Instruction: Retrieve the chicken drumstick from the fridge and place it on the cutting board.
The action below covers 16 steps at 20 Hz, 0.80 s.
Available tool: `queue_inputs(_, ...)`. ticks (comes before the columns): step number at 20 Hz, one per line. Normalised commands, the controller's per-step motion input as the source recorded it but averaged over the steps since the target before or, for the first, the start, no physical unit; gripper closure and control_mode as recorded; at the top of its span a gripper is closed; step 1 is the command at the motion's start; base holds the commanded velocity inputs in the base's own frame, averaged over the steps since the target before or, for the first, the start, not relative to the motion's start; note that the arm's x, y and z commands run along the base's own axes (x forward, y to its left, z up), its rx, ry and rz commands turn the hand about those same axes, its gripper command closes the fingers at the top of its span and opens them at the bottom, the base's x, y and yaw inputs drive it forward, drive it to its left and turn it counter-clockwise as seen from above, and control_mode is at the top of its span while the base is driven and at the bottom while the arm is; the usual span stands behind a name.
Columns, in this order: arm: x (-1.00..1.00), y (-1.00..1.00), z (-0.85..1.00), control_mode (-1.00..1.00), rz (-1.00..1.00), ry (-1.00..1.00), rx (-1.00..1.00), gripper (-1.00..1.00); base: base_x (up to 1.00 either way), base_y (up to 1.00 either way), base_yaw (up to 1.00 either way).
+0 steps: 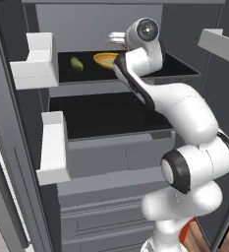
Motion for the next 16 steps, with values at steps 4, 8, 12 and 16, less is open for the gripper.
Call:
queue_inputs(4,-0.87,-0.01,0.41,-1.00,-0.08,-0.05,0.00,1.00,0.00,0.00,0.00)
queue_inputs(8,-0.92,-0.03,0.05,-1.00,-0.07,-0.02,0.00,1.00,0.00,0.00,0.00)
queue_inputs(12,-0.98,-0.08,0.00,-1.00,-0.04,-0.03,0.00,1.00,0.00,0.00,0.00)
queue_inputs(16,-1.00,-0.10,0.02,-1.00,-0.05,-0.05,0.00,1.00,0.00,0.00,0.00)
